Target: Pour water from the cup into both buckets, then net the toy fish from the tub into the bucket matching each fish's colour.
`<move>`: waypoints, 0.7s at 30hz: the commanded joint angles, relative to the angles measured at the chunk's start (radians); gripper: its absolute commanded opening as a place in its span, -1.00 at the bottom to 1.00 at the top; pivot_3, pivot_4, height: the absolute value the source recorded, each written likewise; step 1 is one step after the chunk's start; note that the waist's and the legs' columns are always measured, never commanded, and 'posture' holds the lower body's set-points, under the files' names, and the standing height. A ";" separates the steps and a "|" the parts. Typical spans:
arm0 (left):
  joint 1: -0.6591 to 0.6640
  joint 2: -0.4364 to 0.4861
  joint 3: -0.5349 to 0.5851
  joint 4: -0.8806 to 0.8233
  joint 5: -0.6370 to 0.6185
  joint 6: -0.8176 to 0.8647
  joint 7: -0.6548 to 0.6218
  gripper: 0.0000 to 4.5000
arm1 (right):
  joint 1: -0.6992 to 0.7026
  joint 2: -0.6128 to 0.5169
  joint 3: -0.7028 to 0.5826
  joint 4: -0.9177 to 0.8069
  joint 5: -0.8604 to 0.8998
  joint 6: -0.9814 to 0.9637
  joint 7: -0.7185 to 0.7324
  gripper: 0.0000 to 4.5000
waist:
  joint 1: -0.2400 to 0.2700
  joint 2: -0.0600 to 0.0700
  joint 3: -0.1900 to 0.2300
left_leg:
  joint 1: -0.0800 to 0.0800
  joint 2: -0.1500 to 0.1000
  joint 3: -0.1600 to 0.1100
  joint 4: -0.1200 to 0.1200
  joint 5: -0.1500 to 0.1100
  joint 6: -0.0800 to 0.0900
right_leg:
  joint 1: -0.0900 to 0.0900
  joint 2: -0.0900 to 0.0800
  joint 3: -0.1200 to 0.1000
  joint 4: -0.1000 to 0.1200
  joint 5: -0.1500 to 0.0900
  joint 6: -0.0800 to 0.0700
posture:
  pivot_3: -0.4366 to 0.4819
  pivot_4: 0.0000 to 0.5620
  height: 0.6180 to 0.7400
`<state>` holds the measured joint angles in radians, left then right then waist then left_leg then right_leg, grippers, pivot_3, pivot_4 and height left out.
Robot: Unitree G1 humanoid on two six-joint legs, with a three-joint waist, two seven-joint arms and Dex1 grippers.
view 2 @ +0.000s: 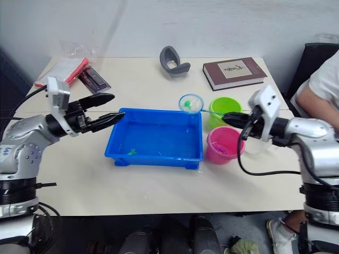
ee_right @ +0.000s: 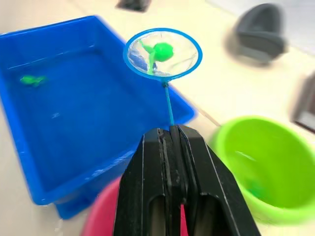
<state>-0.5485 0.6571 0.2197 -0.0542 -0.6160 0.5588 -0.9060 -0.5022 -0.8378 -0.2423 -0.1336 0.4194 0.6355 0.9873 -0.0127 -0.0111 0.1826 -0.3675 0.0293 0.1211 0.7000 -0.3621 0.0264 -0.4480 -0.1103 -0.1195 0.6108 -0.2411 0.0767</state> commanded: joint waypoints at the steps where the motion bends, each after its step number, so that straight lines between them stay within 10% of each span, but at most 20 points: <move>1: -0.019 -0.007 -0.005 0.009 0.007 -0.020 0.004 0.98 | 0.004 -0.064 -0.063 0.050 -0.024 -0.057 -0.019 -1.00 | 0.002 0.000 0.000 | 0.000 0.000 0.000 0.000 0.000 0.000 | 0.000 0.000 0.000 0.000 0.000 0.000 | -0.05 -0.47 1.00; 13: 0.034 -0.054 -0.097 -0.087 -0.008 0.007 -0.028 0.98 | 0.026 -0.150 0.073 0.482 -0.468 -0.927 -0.214 -1.00 | 0.009 0.000 0.000 | 0.002 0.000 0.003 0.000 0.001 -0.002 | 0.000 0.001 0.003 0.000 0.000 0.001 | -0.05 -0.47 1.00; 21: 0.070 -0.130 -0.116 -0.097 0.055 -0.130 0.016 0.98 | -0.012 -0.216 0.227 0.680 -0.934 -1.318 -0.720 -1.00 | 0.007 0.001 0.000 | 0.003 0.001 0.003 0.000 0.002 -0.003 | 0.001 0.000 0.011 0.001 0.000 0.001 | -0.05 -0.47 1.00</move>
<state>-0.4726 0.5327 0.0902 -0.1153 -0.5664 0.4708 -0.8956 -0.4873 -1.0188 -0.0137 0.5452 -0.4421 -0.6282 0.3674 -0.0059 -0.0105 0.1829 -0.3649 0.0302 0.1237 0.7000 -0.3596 0.0236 -0.4475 -0.1097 -0.1076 0.6114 -0.2409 0.0771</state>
